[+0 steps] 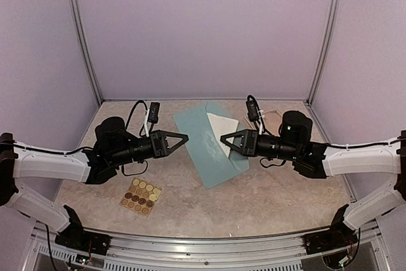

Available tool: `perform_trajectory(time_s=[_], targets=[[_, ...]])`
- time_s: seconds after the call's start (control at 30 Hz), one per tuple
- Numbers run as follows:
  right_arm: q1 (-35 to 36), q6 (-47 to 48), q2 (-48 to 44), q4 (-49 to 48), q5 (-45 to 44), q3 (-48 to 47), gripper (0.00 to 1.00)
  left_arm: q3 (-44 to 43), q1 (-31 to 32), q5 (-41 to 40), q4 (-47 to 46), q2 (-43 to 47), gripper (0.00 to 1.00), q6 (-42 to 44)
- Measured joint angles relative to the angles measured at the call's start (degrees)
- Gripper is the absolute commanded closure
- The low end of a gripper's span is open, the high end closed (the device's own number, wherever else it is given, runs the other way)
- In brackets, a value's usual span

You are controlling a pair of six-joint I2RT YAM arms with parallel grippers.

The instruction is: Place the letter into the envelope and seal it

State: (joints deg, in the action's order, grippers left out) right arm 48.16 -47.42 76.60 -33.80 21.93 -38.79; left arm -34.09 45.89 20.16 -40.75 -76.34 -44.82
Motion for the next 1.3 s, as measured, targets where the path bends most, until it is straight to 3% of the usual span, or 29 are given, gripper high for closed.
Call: perform_trajectory(time_s=[0.33, 0.83, 1.07, 1.3], targets=[[-1.9, 0.48, -1.73, 11.69, -0.26, -2.64, 1.0, 0.83, 0.17, 3.87, 0.35, 3.91, 1.0, 5.49], [-2.58, 5.51, -0.59, 16.96, 8.7, -7.39, 1.0, -0.94, 0.44, 9.84, 4.85, 3.85, 1.0, 9.33], [-2.58, 7.67, 0.92, 18.23, 12.2, -8.11, 1.0, -2.69, 1.22, 11.58, 5.7, 1.53, 0.87, 9.53], [-2.27, 11.13, 1.29, 21.59, 14.73, -10.19, 1.0, -4.39, 1.81, 12.96, 6.14, -0.81, 0.85, 9.73]])
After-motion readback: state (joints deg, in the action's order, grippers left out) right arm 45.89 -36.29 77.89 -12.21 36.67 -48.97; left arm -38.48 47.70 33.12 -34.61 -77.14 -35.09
